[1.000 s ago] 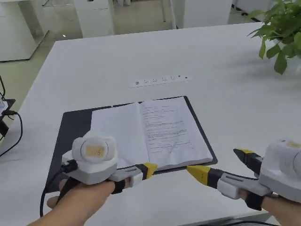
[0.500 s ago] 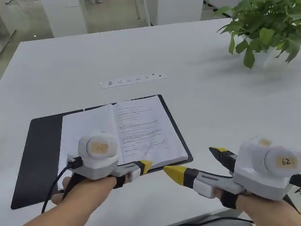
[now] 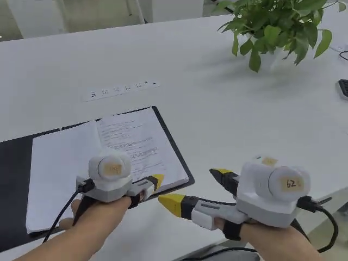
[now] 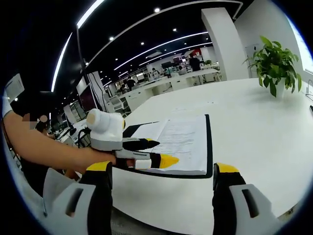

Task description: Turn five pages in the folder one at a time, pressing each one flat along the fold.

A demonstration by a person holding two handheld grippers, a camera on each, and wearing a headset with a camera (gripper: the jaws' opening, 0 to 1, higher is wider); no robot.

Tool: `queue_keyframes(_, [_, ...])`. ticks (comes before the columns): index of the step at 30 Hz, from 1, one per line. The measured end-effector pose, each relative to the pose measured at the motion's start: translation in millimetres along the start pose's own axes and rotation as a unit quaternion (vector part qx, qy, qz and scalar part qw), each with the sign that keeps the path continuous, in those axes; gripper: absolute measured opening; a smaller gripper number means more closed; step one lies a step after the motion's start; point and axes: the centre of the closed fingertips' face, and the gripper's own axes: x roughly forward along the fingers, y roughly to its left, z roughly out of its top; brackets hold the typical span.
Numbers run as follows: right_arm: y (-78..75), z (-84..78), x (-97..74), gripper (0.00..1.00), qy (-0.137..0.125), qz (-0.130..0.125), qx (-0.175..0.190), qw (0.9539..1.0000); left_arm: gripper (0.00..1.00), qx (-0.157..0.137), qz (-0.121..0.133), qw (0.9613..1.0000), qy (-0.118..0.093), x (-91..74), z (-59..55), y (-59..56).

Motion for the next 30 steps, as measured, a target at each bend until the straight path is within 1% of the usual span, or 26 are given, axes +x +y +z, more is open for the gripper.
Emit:
queue_keyframes(4, [0.3, -0.7, 0.9, 0.83, 0.001, 0.002, 0.007, 1.0000, 0.61, 0.008, 0.001, 0.9999, -0.012, 12.0, 2.7, -4.5])
queue_keyframes(6, [2.2, -2.2, 2.0, 0.82, 0.004, 0.006, 0.004, 1.0000, 0.59, 0.015, 0.000, 0.9999, -0.009, 18.5, -0.2, -5.7])
queue_keyframes(8, [3.4, -4.0, 3.4, 0.82, 0.008, 0.008, 0.001, 0.9999, 0.58, 0.011, 0.002, 0.9999, -0.005, 24.4, -4.2, -5.2])
queue_keyframes(11, [4.2, -5.1, 3.5, 0.81, 0.009, 0.011, 0.000, 0.9999, 0.59, 0.003, 0.006, 1.0000, 0.000, 31.5, -11.1, -7.2])
queue_keyframes(12, [4.4, -6.6, 3.6, 0.81, 0.013, 0.012, 0.000, 0.9998, 0.59, -0.004, 0.004, 1.0000, 0.006, 34.9, -16.3, -10.3])
queue_keyframes(13, [4.2, -7.1, 3.4, 0.81, 0.014, 0.012, 0.000, 0.9998, 0.60, 0.000, 0.004, 0.9999, 0.011, 36.9, -21.2, -11.7])
queue_keyframes(14, [3.5, -7.9, 3.2, 0.81, 0.015, 0.011, 0.001, 0.9998, 0.61, 0.006, 0.005, 0.9997, 0.022, 37.5, -28.7, -12.6])
queue_keyframes(15, [2.8, -8.5, 2.8, 0.81, 0.014, 0.012, 0.002, 0.9998, 0.60, 0.051, 0.014, 0.9986, 0.003, 37.6, -26.2, -10.3])
queue_keyframes(16, [2.2, -9.0, 2.6, 0.81, 0.015, 0.011, 0.002, 0.9998, 0.60, 0.032, 0.012, 0.9994, -0.005, 37.5, -26.6, -12.5])
queue_keyframes(17, [1.6, -9.6, 1.9, 0.81, 0.016, 0.011, 0.002, 0.9998, 0.58, 0.023, 0.019, 0.9995, -0.015, 37.3, -24.6, -9.3])
queue_keyframes(18, [0.1, -10.7, 1.4, 0.80, 0.016, 0.009, 0.003, 0.9998, 0.54, 0.021, 0.028, 0.9991, -0.023, 35.7, -23.0, -4.8])
queue_keyframes(19, [-1.2, -11.8, 1.3, 0.80, 0.017, 0.008, 0.005, 0.9998, 0.52, 0.014, 0.031, 0.9991, -0.026, 35.4, -23.5, -2.7])
queue_keyframes(20, [-2.3, -13.6, 1.3, 0.80, 0.019, 0.008, 0.008, 0.9998, 0.48, 0.011, 0.038, 0.9986, -0.034, 35.3, -22.2, 1.5])
queue_keyframes(21, [-3.1, -14.8, 1.2, 0.80, 0.020, 0.007, 0.009, 0.9997, 0.47, 0.012, 0.034, 0.9988, -0.035, 35.2, -23.1, 0.5])
queue_keyframes(22, [-3.7, -16.3, 1.2, 0.80, 0.021, 0.007, 0.011, 0.9997, 0.47, 0.021, 0.033, 0.9985, -0.038, 35.2, -22.9, -0.2])
queue_keyframes(23, [-4.1, -17.1, 1.2, 0.80, 0.021, 0.007, 0.013, 0.9997, 0.46, 0.018, 0.034, 0.9984, -0.041, 34.9, -23.1, 0.2])
queue_keyframes(28, [-6.9, -22.1, 2.4, 0.79, 0.028, 0.004, 0.019, 0.9994, 0.46, 0.022, 0.035, 0.9976, -0.055, 35.2, -23.1, 0.9])
queue_keyframes(30, [-7.2, -21.6, 2.5, 0.79, 0.028, 0.004, 0.018, 0.9994, 0.46, 0.021, 0.035, 0.9973, -0.060, 35.0, -23.2, 1.3])
